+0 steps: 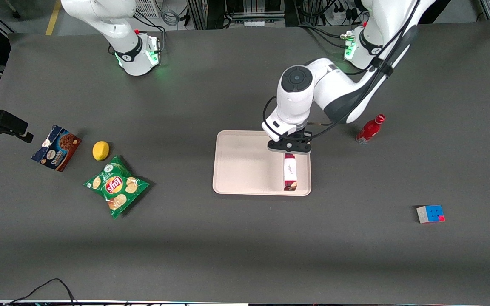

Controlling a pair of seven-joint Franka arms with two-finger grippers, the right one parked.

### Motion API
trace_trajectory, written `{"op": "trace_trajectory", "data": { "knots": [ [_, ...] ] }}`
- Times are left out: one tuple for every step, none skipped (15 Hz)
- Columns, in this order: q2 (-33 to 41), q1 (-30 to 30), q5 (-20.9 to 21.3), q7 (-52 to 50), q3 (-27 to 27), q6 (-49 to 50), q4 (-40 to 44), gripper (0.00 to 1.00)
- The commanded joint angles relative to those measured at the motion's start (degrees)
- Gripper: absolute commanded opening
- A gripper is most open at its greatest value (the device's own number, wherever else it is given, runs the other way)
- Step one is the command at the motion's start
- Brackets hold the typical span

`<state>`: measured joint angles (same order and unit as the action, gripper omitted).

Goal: Place red cookie box on tray
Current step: 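Lower the box onto the tray's edge and open the left gripper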

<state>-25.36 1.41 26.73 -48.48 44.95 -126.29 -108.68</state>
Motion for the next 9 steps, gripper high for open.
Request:
{"op": "trace_trajectory", "data": {
  "knots": [
    [-2.2,0.4,1.7,-1.7,-0.8,-3.8,-0.8,0.12],
    [-2.5,0.2,2.0,-1.7,-1.7,-3.9,-0.8,0.12],
    [-3.1,0.3,3.0,-1.7,-1.9,-4.0,-0.8,0.12],
    [-3.9,0.4,3.8,-1.8,-2.1,-4.0,-0.8,0.14],
    [-4.5,0.4,4.1,-1.7,-2.9,-4.6,-0.9,0.14],
    [-4.8,0.4,4.5,-1.7,-4.2,-6.3,-2.0,0.14],
    [-4.8,0.4,4.9,-1.6,-5.0,-9.0,-3.4,0.14],
    [-4.8,0.5,5.3,-1.5,-5.7,-10.7,-4.5,0.14],
    [-4.8,0.5,5.3,-1.5,-5.7,-10.6,-4.6,0.14]
  ]
}}
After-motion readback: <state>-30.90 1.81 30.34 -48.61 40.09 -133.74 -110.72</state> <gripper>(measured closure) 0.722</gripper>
